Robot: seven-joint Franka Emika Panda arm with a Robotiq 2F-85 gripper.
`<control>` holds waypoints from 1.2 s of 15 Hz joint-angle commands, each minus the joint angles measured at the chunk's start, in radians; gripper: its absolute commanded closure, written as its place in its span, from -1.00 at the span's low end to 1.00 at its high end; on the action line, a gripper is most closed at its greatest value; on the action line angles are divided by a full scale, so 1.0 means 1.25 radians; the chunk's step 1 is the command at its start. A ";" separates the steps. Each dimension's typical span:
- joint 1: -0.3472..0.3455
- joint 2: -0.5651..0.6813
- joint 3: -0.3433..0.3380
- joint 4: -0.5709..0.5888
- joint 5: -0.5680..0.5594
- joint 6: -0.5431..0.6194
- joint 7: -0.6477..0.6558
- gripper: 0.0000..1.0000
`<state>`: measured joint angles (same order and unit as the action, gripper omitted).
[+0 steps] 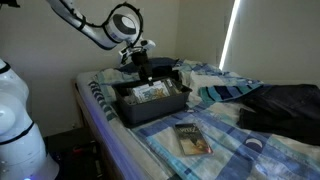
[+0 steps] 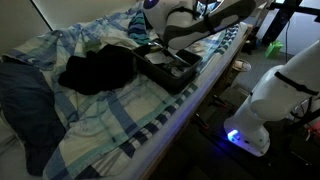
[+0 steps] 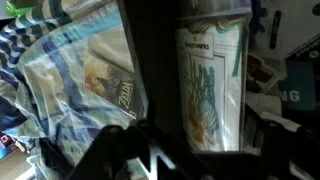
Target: Take the package out of the box
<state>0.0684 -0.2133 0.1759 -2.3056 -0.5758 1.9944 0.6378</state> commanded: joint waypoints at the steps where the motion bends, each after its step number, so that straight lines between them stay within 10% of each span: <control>1: -0.004 0.000 0.000 0.007 0.001 -0.014 -0.004 0.01; 7: -0.005 -0.003 0.000 0.008 -0.004 -0.015 -0.004 0.95; 18: -0.015 -0.075 0.001 0.033 -0.001 -0.048 -0.003 0.98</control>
<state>0.0583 -0.2567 0.1747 -2.2862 -0.5758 1.9799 0.6373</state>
